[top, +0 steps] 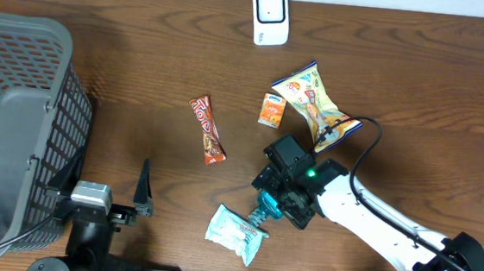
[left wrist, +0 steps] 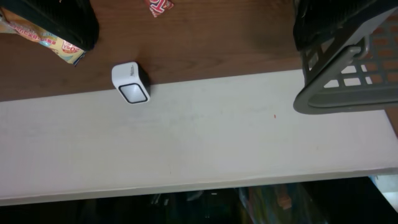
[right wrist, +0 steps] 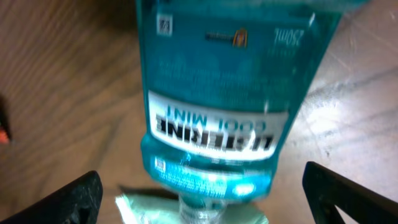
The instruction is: Scan the item barcode
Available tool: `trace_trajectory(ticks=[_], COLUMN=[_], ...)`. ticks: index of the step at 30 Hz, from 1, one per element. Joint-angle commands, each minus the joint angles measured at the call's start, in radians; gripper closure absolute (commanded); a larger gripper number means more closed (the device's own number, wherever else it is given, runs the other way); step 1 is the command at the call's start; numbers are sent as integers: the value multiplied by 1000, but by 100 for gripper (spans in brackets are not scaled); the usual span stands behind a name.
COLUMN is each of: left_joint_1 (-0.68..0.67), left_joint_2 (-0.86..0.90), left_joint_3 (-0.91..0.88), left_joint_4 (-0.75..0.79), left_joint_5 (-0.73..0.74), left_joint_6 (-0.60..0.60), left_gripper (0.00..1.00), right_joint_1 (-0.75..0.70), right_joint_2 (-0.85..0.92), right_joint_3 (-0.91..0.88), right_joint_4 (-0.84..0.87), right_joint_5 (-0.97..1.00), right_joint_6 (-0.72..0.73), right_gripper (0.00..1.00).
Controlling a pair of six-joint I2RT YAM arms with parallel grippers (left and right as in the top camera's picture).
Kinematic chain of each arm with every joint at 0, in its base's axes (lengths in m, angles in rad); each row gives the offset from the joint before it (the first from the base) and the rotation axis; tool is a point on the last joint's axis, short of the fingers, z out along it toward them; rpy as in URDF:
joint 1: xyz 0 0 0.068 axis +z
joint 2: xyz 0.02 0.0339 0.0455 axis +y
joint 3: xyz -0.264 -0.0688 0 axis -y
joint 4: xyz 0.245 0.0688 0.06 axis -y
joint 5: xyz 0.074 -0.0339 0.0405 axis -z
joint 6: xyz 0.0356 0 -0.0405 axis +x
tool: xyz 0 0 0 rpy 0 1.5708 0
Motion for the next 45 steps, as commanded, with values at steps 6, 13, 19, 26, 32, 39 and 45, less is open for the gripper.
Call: trace_trajectory(ticks=[6,13,19,26,32,39,45], left_joint_1=[-5,-5,-5,-5,-5,-5,-5], left_joint_2=[-6,-6,-6,-6,-6,-6,-6], left_joint_3=[2,2,2,2,2,2,2], left_joint_4=[4,4,4,4,4,4,4], left_joint_5=[-10,-10,-10,-10,-10,-10,-10], left_joint_6=[-4,-4,-4,-4,-4,-4,-4], left_gripper=[0,0,0,0,0,0,0], right_joint_1=[5,5,3,2,-28,-49,-48], right_joint_2=[-7,-4,-5,-55,-133,-143,-143], right_joint_3=[-158,-217,-215,-185,-131,-117,-117], right_joint_4=[188,220,220,185,100,101,91], right_joint_5=[29,8,11,11,31,24,3], right_joint_6=[42,67,35,-38,-223,-407,-366], right_gripper=[22,48,74,80,74,58,41])
